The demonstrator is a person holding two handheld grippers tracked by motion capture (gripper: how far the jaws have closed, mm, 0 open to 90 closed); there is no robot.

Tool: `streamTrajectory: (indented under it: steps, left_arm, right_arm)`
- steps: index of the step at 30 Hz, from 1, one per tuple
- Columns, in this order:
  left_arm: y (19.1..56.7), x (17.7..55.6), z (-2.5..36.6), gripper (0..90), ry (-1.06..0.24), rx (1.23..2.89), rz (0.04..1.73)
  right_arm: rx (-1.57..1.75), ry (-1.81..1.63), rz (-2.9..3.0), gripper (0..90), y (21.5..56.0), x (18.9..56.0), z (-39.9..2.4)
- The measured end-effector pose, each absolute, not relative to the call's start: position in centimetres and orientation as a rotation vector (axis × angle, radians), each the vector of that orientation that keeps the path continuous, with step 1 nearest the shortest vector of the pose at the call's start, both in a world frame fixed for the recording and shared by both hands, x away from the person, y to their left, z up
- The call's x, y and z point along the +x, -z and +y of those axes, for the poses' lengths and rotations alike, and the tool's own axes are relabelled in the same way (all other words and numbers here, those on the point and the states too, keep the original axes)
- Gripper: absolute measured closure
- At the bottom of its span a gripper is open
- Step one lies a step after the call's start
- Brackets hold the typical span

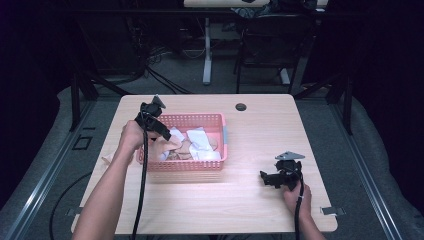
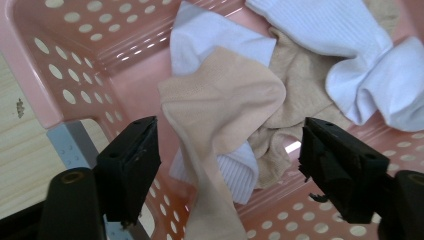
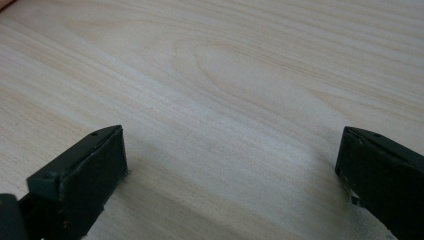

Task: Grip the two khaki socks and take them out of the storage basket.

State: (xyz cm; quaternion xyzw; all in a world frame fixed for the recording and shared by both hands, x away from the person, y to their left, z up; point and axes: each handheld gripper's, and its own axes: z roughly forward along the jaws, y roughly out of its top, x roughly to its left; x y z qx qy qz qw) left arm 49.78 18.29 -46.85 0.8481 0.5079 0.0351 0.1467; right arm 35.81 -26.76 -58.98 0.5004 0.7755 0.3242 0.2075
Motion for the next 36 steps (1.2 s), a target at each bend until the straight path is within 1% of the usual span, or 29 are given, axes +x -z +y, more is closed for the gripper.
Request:
streamTrajectory:
  steps: [3,5,7,9,14,16,20,24,28,31,36]
  left_arm:
    - [47.3,49.9,18.4,32.0,-0.111,2.425,1.493]
    - [47.7,49.9,18.4,33.3,-0.125,2.420,1.502]
    - [48.3,49.8,18.4,38.2,-0.136,2.404,1.518]
    - [48.9,49.8,18.3,43.6,-0.135,2.425,1.520]
    - [49.6,49.6,18.3,65.8,-0.122,2.446,1.521]
    - [49.5,49.6,18.4,72.7,-0.115,2.450,1.528]
    - [49.3,49.4,18.4,81.9,-0.121,2.454,1.522]
    - [48.8,49.2,18.3,84.1,-0.140,2.456,1.500]
    - [47.9,49.0,18.3,84.1,-0.154,2.448,1.463]
    - [47.0,48.8,18.3,84.1,-0.192,2.440,1.455]
    - [45.4,48.6,18.6,84.0,-0.205,2.421,1.439]
  right_arm:
    - [1.393,-0.902,2.159,0.0,59.0,35.8,-26.8]
    - [1.393,-0.902,2.160,0.0,59.0,35.8,-26.8]
    - [1.393,-0.902,2.160,0.0,59.0,35.8,-26.8]
    - [1.393,-0.902,2.159,0.0,59.0,35.8,-26.8]
    - [1.393,-0.901,2.160,0.0,59.0,35.8,-26.8]
    - [1.393,-0.901,2.160,0.0,59.0,35.8,-26.8]
    - [1.393,-0.901,2.160,0.0,59.0,35.8,-26.8]
    - [1.392,-0.901,2.162,0.0,59.0,35.8,-26.8]
    - [1.392,-0.902,2.161,0.0,59.0,35.8,-26.8]
    - [1.391,-0.902,2.162,0.0,59.0,35.8,-26.8]
    - [1.391,-0.900,2.163,0.0,59.0,35.8,-26.8]
